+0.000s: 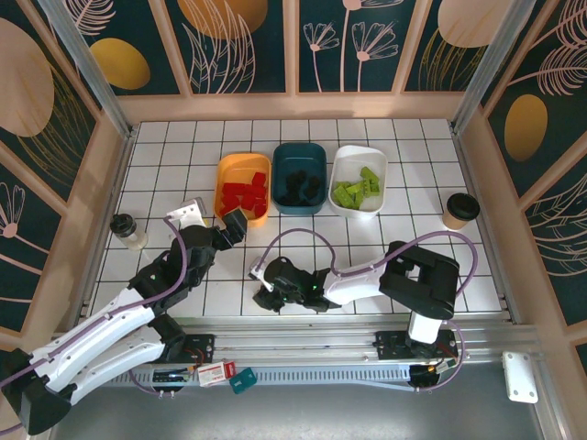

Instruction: Sort the legos into containers by color

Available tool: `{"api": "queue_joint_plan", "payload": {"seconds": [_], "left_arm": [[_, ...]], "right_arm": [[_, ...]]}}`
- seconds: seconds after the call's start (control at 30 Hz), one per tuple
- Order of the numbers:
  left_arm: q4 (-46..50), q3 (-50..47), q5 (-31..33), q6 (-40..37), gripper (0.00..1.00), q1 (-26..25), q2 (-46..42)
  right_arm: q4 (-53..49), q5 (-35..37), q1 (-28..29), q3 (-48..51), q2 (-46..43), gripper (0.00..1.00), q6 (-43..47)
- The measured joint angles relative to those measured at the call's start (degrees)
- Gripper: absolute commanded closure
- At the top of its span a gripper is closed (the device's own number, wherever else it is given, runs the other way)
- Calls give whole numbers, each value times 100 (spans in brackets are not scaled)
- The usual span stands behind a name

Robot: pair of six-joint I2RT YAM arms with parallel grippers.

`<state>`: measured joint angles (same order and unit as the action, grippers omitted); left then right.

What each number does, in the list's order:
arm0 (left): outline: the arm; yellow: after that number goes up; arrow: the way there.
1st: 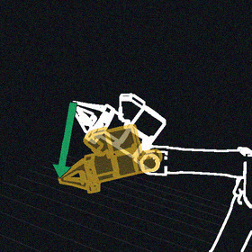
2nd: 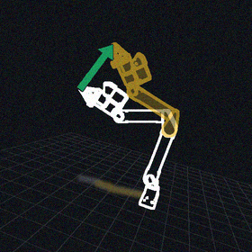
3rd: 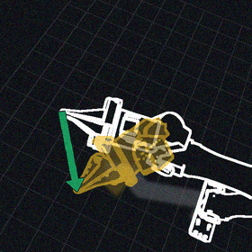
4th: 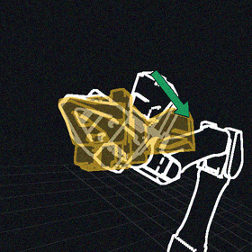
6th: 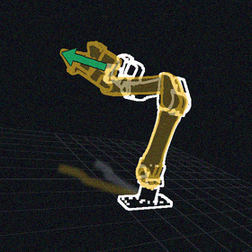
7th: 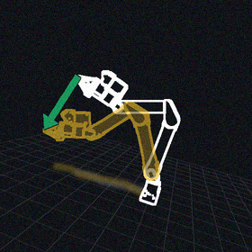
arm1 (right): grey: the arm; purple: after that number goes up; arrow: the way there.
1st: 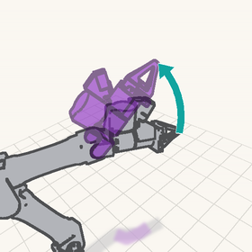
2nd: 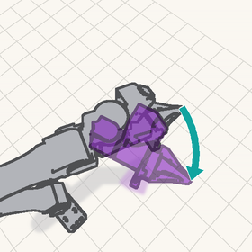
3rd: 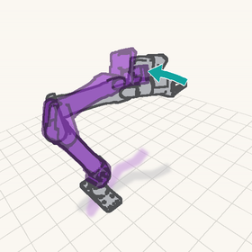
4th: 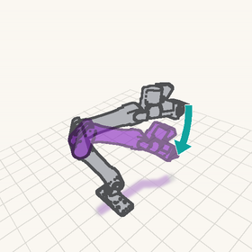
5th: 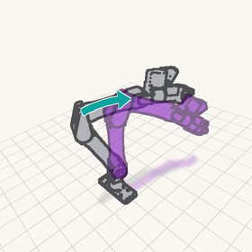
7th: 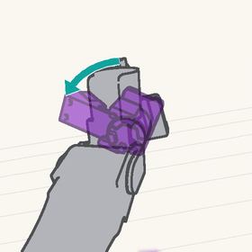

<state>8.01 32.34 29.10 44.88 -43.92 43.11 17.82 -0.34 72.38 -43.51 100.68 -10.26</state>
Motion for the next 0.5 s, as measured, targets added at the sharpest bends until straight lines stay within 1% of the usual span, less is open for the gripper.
{"api": "queue_joint_plan", "payload": {"seconds": [0.1,0.2,0.3,0.37,0.5], "left_arm": [[15,0,13,0,1,0,22],[31,0,42,-2,1,0,22],[94,0,122,-2,1,0,22],[127,-20,160,0,1,0,20],[131,-92,175,0,1,0,15]], "right_arm": [[-2,-160,-144,76,-125,84,-9],[-48,-282,-566,153,-474,85,-4],[-129,-258,-1246,76,-890,84,70],[-269,-195,-1818,-212,-1016,84,94],[-581,22,-2844,-1244,-704,82,66]]}}
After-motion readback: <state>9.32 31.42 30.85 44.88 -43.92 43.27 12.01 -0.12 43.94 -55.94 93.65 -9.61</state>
